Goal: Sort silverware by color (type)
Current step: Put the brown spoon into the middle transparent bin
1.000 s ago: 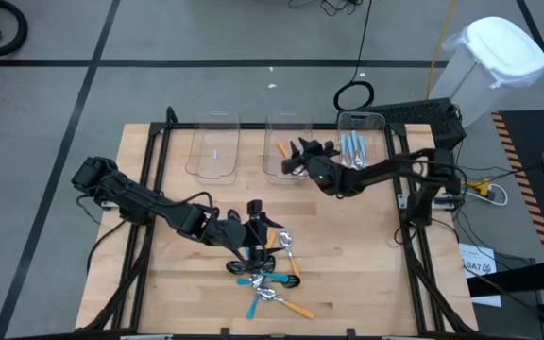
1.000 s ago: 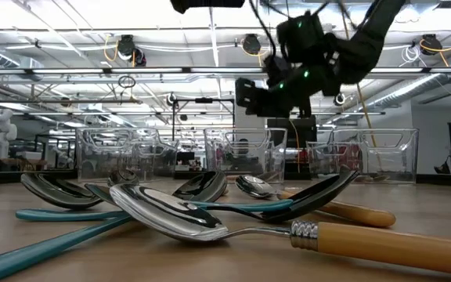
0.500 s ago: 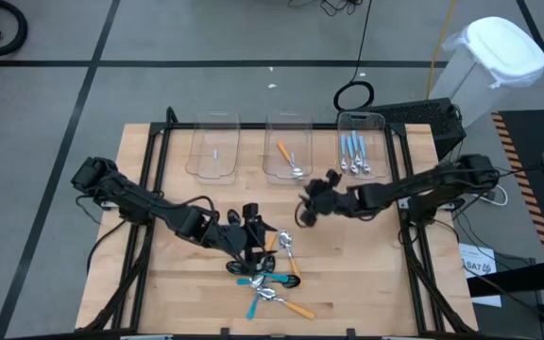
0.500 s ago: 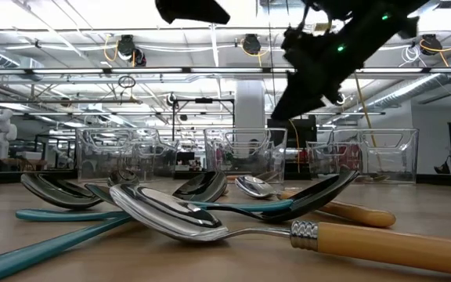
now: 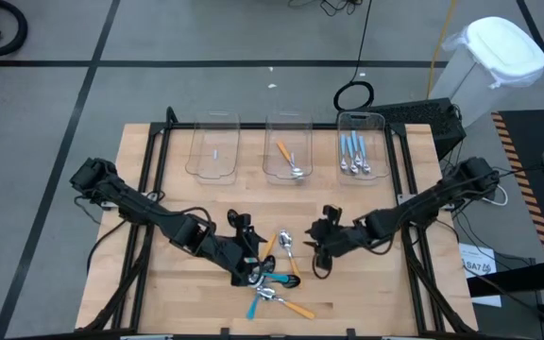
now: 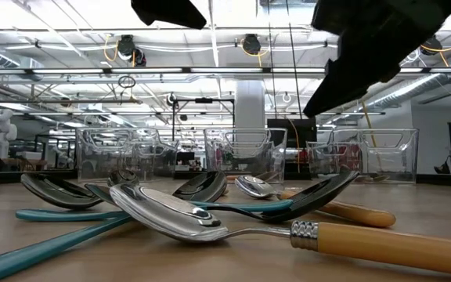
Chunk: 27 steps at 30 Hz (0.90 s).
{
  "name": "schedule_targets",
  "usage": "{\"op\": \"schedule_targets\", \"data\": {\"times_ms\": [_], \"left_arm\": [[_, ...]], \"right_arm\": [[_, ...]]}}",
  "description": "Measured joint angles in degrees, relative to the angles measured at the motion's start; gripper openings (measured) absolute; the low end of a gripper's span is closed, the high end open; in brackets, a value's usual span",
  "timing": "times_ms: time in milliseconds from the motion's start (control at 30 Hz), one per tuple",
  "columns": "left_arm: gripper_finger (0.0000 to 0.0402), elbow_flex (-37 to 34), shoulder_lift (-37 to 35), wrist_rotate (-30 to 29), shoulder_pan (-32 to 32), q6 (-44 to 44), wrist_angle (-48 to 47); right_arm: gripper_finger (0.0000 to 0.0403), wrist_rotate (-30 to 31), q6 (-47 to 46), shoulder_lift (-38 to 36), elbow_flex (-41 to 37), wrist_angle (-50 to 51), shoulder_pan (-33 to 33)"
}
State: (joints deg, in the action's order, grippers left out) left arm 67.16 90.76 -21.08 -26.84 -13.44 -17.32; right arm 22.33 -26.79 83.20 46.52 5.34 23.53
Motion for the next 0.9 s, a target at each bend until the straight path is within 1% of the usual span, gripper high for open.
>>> {"op": "schedule_targets", "data": {"times_ms": [167,267,333,433,500,567,667,733,800,900], "left_arm": [[0.0268,0.0,0.0,-0.04,0.03,2.56,-0.02],[0.0268,0.0,0.0,-1.04,0.38,4.42,0.24],[0.0268,0.01,1.04,-1.07,0.66,5.8,1.51],[0.0268,-0.11,3.49,-0.14,0.68,10.61,2.15],[0.0268,-0.01,5.88,1.01,0.76,14.37,5.48],[0.0268,-0.03,8.15,2.35,0.71,17.71,6.29],[0.0268,-0.04,11.17,6.37,1.42,20.54,8.94],[0.0268,-0.02,12.74,8.71,2.32,21.45,10.48],[0.0268,0.02,13.43,9.63,3.18,21.76,10.52],[0.0265,0.3,14.22,11.15,4.93,21.78,12.05]], "right_arm": [[0.0141,0.0,0.02,-0.02,0.0,-0.99,1.64],[0.0141,-0.07,0.36,-0.02,0.0,-0.91,2.09],[0.0141,-0.13,0.5,-0.02,0.0,-0.63,2.41],[0.0141,-0.24,0.46,-0.02,0.0,-0.52,3.06],[0.0141,-2.14,0.46,-0.02,0.0,-0.35,3.29],[0.0141,-5.26,0.36,-0.02,-0.02,-0.26,3.52],[0.0141,-9.55,-0.11,-0.02,-0.02,0.02,3.78],[0.0141,-11.81,-0.38,-0.02,-0.02,0.17,4.02],[0.0141,-13.39,-0.39,-0.02,-0.02,1.09,4.04],[0.0141,-13.56,-0.03,-0.02,-0.02,2.41,4.02]]}}
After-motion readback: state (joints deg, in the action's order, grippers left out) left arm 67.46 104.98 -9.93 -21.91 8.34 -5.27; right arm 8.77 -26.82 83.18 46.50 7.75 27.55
